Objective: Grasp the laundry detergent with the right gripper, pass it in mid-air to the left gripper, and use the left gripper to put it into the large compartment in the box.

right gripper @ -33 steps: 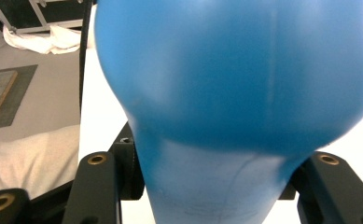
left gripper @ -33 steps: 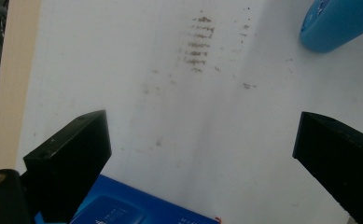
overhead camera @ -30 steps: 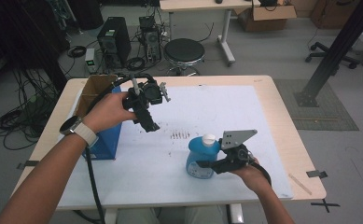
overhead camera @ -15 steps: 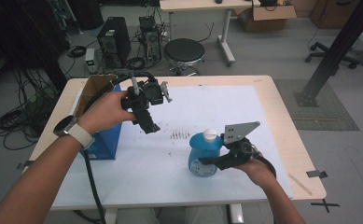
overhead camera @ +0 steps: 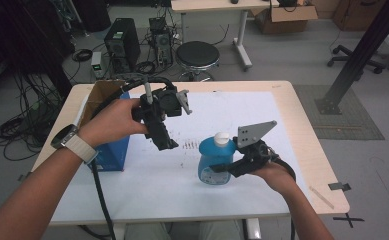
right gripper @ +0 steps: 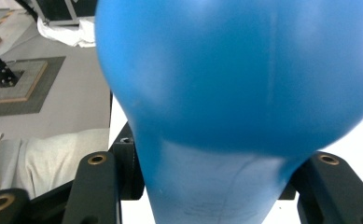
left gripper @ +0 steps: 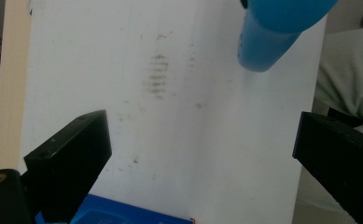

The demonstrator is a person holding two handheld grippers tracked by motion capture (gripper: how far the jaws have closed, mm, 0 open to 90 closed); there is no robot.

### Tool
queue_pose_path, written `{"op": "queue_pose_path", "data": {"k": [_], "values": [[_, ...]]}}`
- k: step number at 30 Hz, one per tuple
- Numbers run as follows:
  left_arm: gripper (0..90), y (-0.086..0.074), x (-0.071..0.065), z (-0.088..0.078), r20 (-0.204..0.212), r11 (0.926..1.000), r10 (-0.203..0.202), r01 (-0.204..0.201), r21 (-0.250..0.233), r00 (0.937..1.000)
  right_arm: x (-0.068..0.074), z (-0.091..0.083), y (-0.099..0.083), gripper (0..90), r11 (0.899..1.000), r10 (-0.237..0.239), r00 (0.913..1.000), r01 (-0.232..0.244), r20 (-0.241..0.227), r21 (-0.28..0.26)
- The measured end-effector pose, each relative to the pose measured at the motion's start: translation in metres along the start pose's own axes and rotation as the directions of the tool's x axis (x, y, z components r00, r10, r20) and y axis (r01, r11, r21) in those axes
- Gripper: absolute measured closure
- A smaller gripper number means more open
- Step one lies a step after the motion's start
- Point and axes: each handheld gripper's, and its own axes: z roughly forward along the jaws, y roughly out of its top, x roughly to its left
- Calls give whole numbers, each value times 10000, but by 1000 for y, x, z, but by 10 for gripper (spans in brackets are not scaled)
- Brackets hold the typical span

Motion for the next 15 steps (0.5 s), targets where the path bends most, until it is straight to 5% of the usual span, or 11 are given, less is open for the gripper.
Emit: {"op": "queue_pose_path", "data": {"k": [15], "values": [[53,11,-15,-11,859,9987,508,-504,-71,9950,-2,12,35,442,9962,-786,9964,796,-306,343]]}}
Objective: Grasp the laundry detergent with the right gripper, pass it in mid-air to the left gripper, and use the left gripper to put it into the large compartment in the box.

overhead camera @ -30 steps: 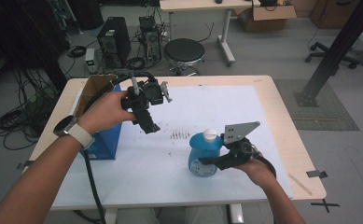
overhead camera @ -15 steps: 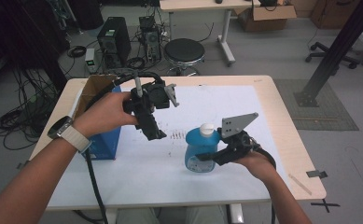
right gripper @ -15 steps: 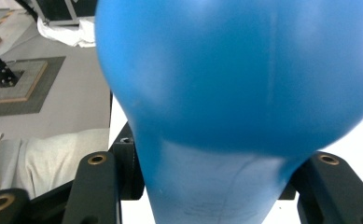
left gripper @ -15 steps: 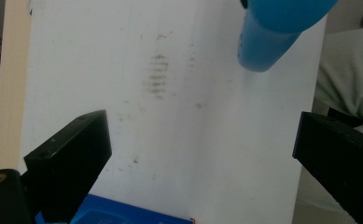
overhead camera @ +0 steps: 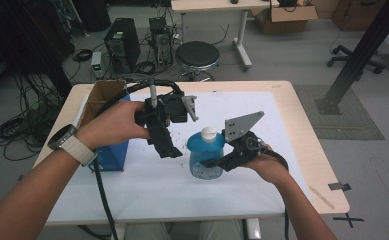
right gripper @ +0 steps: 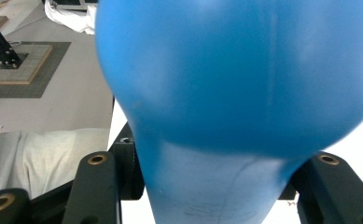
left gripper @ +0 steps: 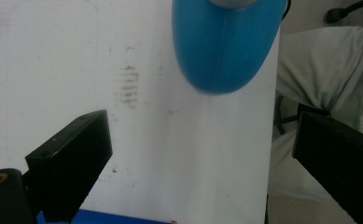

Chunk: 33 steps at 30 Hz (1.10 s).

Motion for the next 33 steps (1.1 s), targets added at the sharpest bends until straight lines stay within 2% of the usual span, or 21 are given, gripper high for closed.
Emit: {"op": "queue_pose_path", "data": {"k": [6,12,24,33], "values": [[53,1,-3,-3,148,10000,-37,38,-42,9999,0,7,3,443,9999,-86,9999,87,-81,105],[51,4,-4,-2,137,10000,86,-86,12,9999,3,14,5,443,9997,-132,9997,135,-196,195],[51,13,-9,4,310,9996,271,-273,60,9992,4,24,7,443,9998,-107,9992,112,-376,134],[51,16,-8,11,377,9997,199,-202,101,9991,5,27,10,442,9998,-77,9990,86,-447,193]]}}
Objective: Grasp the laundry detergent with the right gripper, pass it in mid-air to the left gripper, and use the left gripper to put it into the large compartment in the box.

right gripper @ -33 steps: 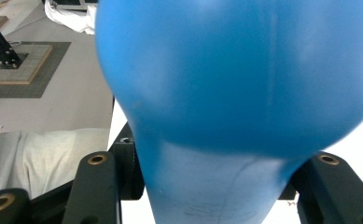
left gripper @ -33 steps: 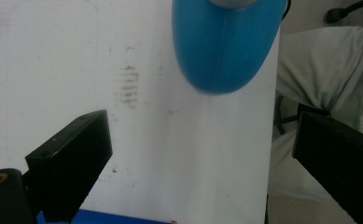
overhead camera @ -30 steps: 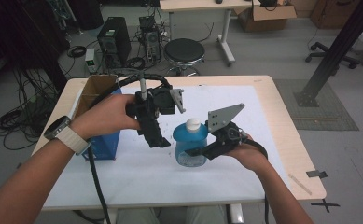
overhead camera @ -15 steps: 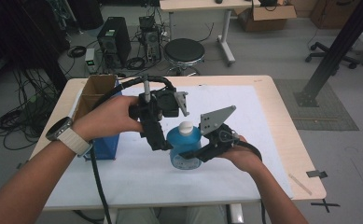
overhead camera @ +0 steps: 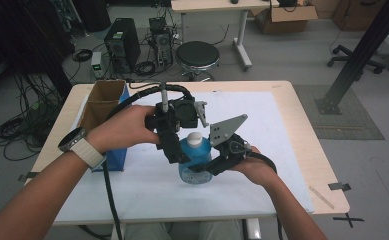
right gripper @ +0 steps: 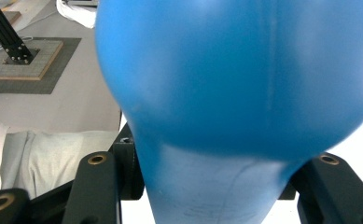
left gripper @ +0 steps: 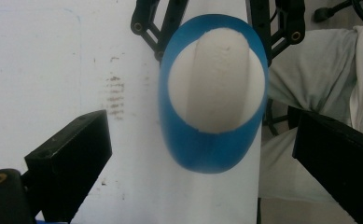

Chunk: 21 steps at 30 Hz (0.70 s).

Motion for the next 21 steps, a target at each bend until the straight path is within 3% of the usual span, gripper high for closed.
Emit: {"op": "queue_pose_path", "data": {"k": [21], "values": [[79,8,1,15,88,9997,126,-128,221,9999,-1,3,2,442,9999,34,9999,-33,-95,135]]}}
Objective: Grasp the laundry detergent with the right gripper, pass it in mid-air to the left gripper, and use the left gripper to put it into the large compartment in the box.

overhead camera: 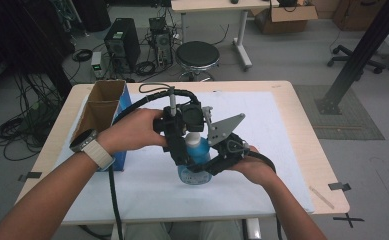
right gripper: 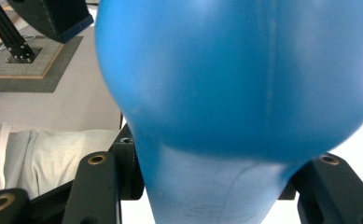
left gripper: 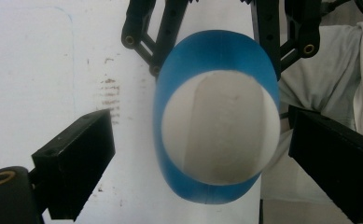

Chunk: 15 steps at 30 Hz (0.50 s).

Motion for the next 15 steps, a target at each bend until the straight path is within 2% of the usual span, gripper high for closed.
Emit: {"op": "queue_pose_path", "data": {"k": [15], "values": [[168,1,-1,5,-30,9999,41,-40,100,10000,1,0,0,441,10000,6,10000,-6,-8,37]]}}
